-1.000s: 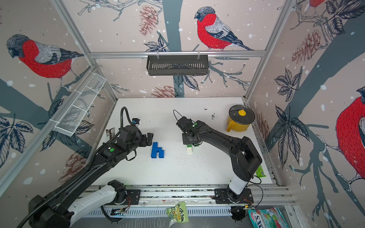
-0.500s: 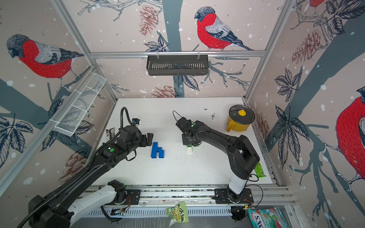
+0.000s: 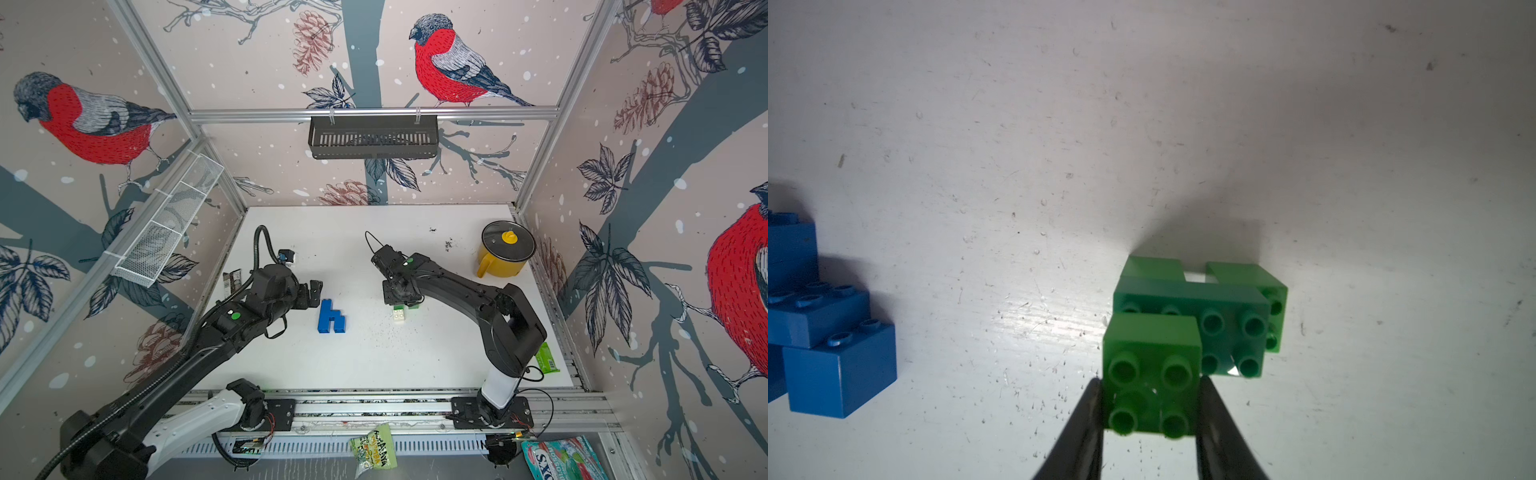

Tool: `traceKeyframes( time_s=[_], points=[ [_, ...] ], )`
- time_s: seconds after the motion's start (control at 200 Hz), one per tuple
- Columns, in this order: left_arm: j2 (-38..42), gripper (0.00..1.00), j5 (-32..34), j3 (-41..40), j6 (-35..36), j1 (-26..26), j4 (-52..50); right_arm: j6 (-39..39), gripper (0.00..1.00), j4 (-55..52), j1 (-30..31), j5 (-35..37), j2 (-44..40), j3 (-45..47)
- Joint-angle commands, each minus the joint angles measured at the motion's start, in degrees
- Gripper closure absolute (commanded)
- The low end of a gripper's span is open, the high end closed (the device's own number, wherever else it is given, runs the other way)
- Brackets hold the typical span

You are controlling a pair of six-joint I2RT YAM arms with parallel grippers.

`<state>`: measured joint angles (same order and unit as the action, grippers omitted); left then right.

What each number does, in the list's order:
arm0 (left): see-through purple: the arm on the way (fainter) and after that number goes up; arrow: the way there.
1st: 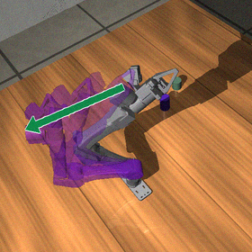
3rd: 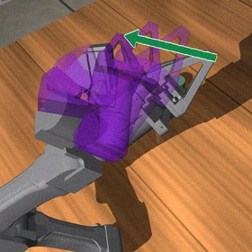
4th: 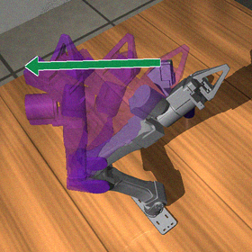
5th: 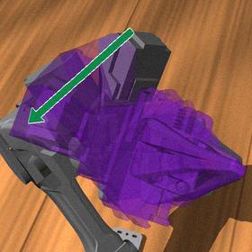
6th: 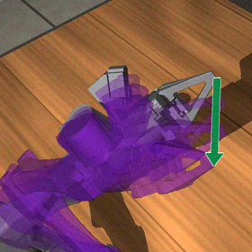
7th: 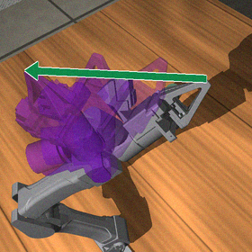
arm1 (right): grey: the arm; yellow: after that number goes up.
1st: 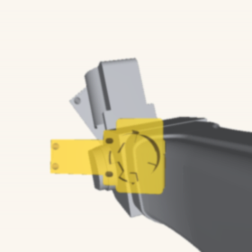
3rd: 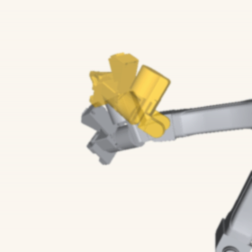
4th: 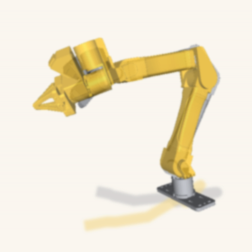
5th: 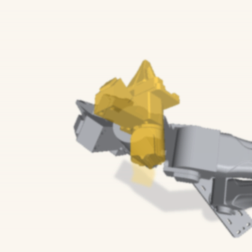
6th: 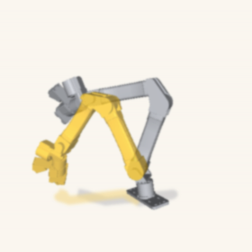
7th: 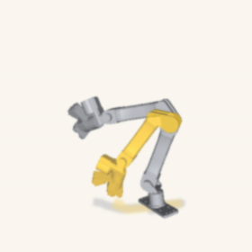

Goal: Assemble the letter h with lego
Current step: Assemble the lego brick with the lego brick.

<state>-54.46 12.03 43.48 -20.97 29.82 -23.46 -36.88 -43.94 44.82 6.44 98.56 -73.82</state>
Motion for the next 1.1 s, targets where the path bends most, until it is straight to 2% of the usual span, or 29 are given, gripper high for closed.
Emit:
traceKeyframes(
  time_s=[0.0, 1.096],
  points=[
    [-0.04, 0.02, -0.28, -0.13, 0.42, -0.11, -0.14, 0.09, 0.94, 0.23, -0.16, -0.30, 0.07, -0.10],
    [0.12, 0.02, -0.34, -0.16, 0.48, -0.04, -0.15, -0.43, 0.94, -0.39, 0.01, 0.59, 1.30, -0.72]
  ],
)
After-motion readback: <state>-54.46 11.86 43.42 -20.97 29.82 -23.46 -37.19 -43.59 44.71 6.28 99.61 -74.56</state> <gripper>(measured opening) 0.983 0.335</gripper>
